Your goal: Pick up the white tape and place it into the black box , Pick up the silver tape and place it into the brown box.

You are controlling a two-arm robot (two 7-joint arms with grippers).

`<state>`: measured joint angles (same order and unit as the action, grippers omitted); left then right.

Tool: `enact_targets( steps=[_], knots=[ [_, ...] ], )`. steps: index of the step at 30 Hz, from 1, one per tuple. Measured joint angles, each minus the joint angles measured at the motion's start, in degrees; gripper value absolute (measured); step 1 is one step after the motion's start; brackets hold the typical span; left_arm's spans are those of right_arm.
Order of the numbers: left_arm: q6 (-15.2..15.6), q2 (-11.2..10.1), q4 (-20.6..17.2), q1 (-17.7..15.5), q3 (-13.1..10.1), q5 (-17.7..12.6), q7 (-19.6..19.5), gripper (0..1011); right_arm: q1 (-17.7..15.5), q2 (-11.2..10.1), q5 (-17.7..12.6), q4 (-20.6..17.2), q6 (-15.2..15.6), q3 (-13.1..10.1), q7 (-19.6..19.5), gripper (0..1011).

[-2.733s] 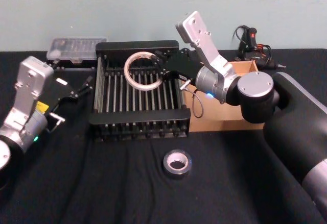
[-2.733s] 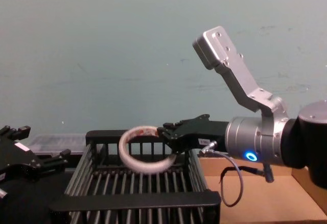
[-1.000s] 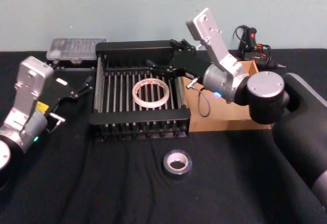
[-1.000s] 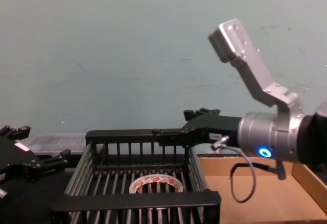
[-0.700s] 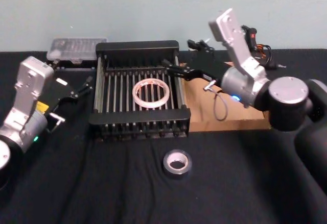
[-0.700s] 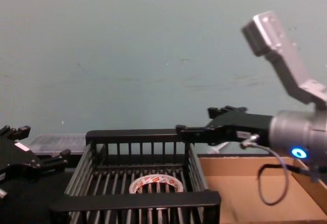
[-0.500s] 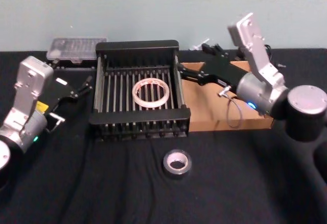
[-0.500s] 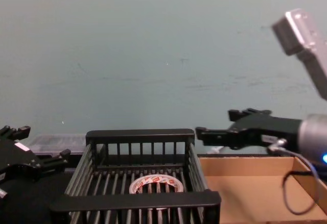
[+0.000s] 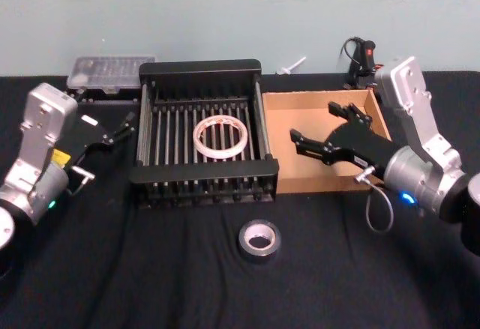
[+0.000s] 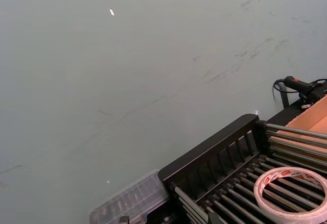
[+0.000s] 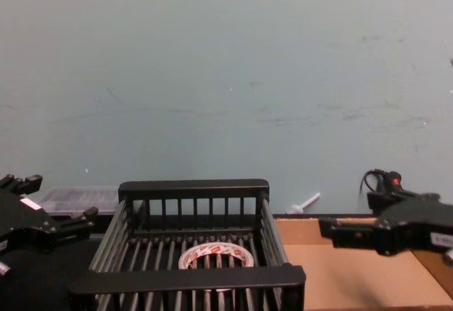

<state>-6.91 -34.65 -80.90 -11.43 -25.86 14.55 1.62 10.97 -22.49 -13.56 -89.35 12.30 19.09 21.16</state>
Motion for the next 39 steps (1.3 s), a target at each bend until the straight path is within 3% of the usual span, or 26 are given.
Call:
enact_targets(
  steps=[12,28,39],
  knots=[
    [0.0,0.0,0.0,0.0,0.0,0.0,0.0,1001,-5.3,-2.8,-1.0,-4.8,3.9,-0.7,-0.8,1002],
    [0.0,0.0,0.0,0.0,0.0,0.0,0.0,1001,-5.9,-4.4,-1.9,-7.2,14.0,3.8,1.5,1002],
    [0.0,0.0,0.0,0.0,0.0,0.0,0.0,1001,-4.6,-4.6,-1.2,-7.8,17.7,7.1,2.3,1003]
  ],
)
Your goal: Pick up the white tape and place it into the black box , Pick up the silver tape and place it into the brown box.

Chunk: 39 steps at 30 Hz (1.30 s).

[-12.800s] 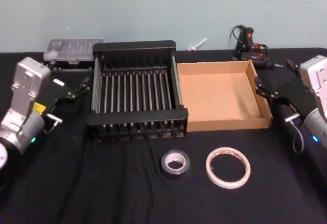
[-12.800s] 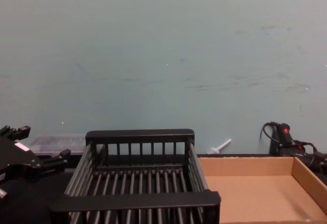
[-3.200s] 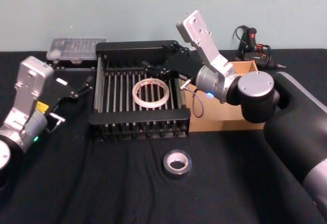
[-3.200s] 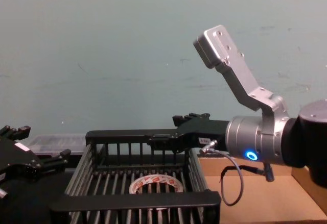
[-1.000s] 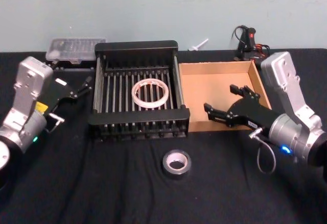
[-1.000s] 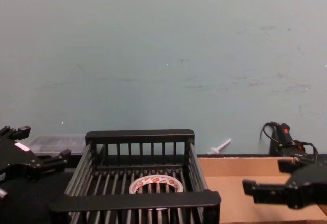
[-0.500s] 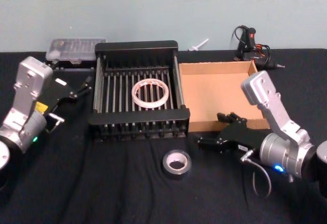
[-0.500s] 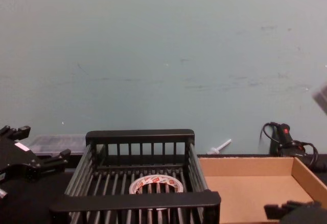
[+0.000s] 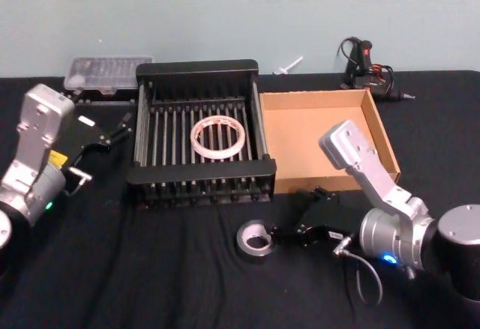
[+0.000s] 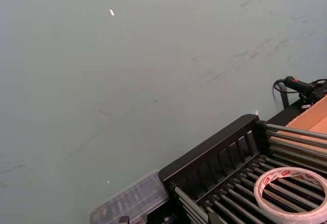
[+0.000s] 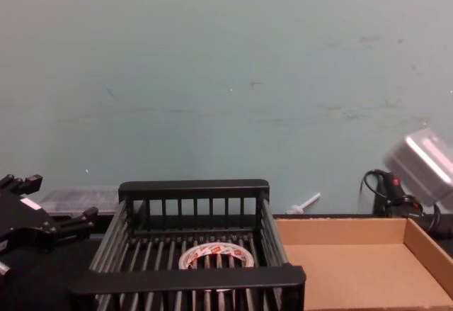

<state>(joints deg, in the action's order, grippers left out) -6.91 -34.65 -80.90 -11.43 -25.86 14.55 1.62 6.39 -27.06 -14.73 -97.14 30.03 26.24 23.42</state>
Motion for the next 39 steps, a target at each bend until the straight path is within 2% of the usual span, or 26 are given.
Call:
enact_targets(
  steps=[13,31,39],
  knots=[
    [0.0,0.0,0.0,0.0,0.0,0.0,0.0,1002,2.2,1.2,3.1,0.9,1.9,3.1,0.3,1002],
    [0.0,0.0,0.0,0.0,0.0,0.0,0.0,1001,2.9,2.6,4.7,2.8,2.7,3.3,1.1,1003],
    [0.0,0.0,0.0,0.0,0.0,0.0,0.0,1002,2.9,2.6,4.7,2.8,2.7,3.3,1.1,1002]
  ],
)
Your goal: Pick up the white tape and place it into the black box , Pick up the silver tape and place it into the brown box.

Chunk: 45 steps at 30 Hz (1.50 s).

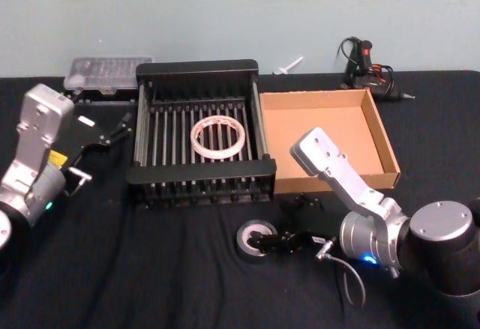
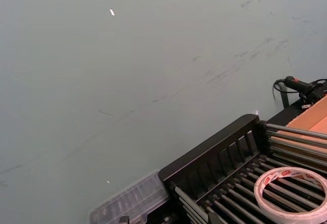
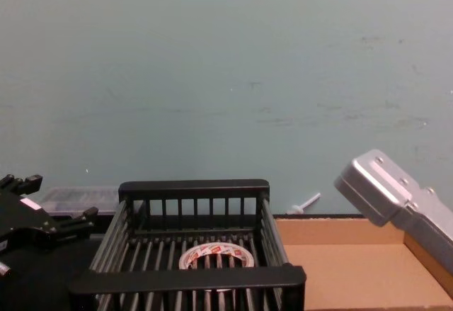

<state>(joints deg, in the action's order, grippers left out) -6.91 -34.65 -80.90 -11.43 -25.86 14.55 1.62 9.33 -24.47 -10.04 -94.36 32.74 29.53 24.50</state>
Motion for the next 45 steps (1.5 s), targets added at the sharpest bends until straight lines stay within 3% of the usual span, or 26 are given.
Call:
enact_targets(
  steps=[6,15,17,32,45],
  knots=[
    [0.0,0.0,0.0,0.0,0.0,0.0,0.0,1001,0.0,0.0,0.0,0.0,0.0,0.0,0.0,971],
    [0.0,0.0,0.0,0.0,0.0,0.0,0.0,1002,0.0,-0.1,-0.1,0.0,0.0,-0.1,0.0,759],
    [0.0,0.0,0.0,0.0,0.0,0.0,0.0,1001,0.0,-0.1,-0.1,0.0,0.0,-0.1,0.0,657],
    [0.0,0.0,0.0,0.0,0.0,0.0,0.0,1001,0.0,-0.1,-0.2,0.0,-0.1,-0.1,0.0,194],
    [0.0,0.0,0.0,0.0,0.0,0.0,0.0,1001,-0.4,-0.3,-0.4,-0.4,-0.9,-0.6,0.3,159]
  ],
)
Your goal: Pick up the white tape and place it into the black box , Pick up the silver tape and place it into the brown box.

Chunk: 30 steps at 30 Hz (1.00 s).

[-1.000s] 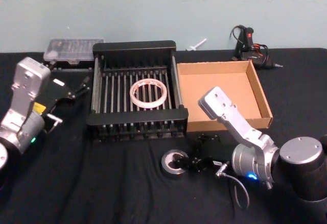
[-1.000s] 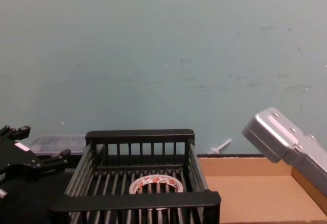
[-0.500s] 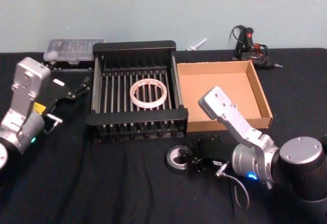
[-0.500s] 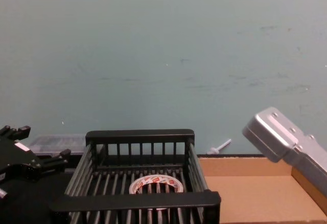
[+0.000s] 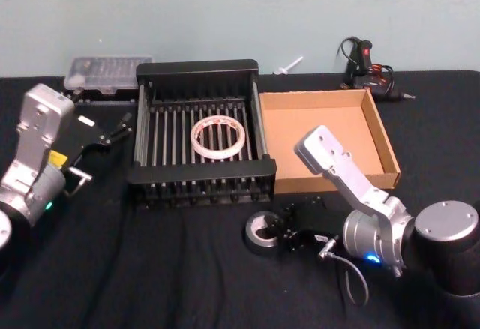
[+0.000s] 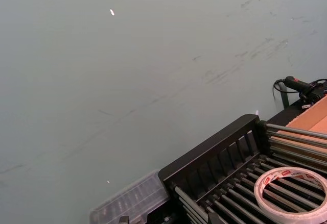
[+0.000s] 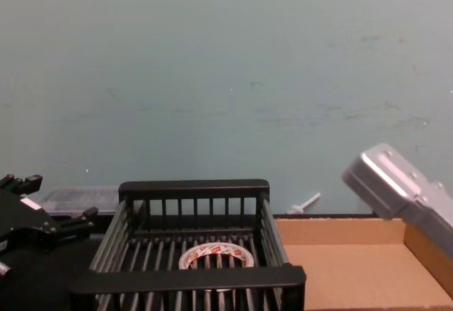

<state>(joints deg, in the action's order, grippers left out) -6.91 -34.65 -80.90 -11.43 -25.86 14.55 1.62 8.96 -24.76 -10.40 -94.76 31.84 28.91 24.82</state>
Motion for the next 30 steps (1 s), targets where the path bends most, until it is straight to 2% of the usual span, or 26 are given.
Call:
enact_targets(
  steps=[5,11,18,23,24,30],
  knots=[
    [0.0,0.0,0.0,0.0,0.0,0.0,0.0,1001,-0.8,-0.8,-0.3,-1.4,-0.6,-1.0,0.0,159],
    [0.0,0.0,0.0,0.0,0.0,0.0,0.0,1001,-2.8,-2.4,-1.1,-4.0,-0.8,-3.4,-0.7,159],
    [0.0,0.0,0.0,0.0,0.0,0.0,0.0,1001,-5.7,-3.9,-2.4,-6.8,-0.7,-7.4,-2.8,159],
    [0.0,0.0,0.0,0.0,0.0,0.0,0.0,1001,-6.8,-3.9,-3.0,-7.5,-1.1,-10.2,-4.6,159],
    [0.0,0.0,0.0,0.0,0.0,0.0,0.0,1001,-6.8,-3.9,-3.0,-7.5,-1.1,-10.2,-4.6,159],
    [0.0,0.0,0.0,0.0,0.0,0.0,0.0,1001,-6.6,-2.6,-3.2,-7.1,-2.2,-12.9,-6.8,159]
  ],
)
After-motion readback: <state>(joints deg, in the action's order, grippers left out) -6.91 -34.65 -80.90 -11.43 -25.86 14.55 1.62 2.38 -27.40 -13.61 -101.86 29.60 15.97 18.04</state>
